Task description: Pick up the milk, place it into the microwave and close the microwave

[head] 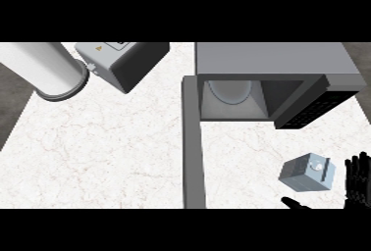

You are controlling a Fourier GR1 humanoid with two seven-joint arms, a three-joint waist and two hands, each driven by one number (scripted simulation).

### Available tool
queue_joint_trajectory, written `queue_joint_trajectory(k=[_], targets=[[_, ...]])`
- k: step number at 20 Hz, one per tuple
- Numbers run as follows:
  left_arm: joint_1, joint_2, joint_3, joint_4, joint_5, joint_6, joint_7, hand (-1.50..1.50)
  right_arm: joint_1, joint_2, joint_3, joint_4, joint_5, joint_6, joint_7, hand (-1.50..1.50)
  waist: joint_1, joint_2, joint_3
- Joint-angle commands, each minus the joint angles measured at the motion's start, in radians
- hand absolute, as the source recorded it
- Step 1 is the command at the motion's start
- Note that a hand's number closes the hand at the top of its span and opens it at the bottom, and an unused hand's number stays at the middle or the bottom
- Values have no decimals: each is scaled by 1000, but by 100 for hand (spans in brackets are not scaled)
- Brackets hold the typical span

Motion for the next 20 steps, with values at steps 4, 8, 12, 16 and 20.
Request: queue_joint_trajectory(k=[4,8,12,16,20], targets=[[-43,-17,9,32,-30,-23,6,-150,-47,3,-60,206,-52,50,-150,-150,-1,1,0],[53,-47,58,-20,41,-89,-2,-150,-71,-42,-126,367,-87,114,-267,-150,5,0,0],[42,6,144,34,127,-123,10,-150,-99,-24,-112,425,-54,96,-320,-150,5,0,0],[-79,45,93,-5,88,7,129,-150,-137,-58,-160,493,-88,121,-349,-150,-3,1,0],[-9,-44,88,-68,74,-45,104,-150,-278,-92,-211,701,-78,91,-411,-150,5,1,0]])
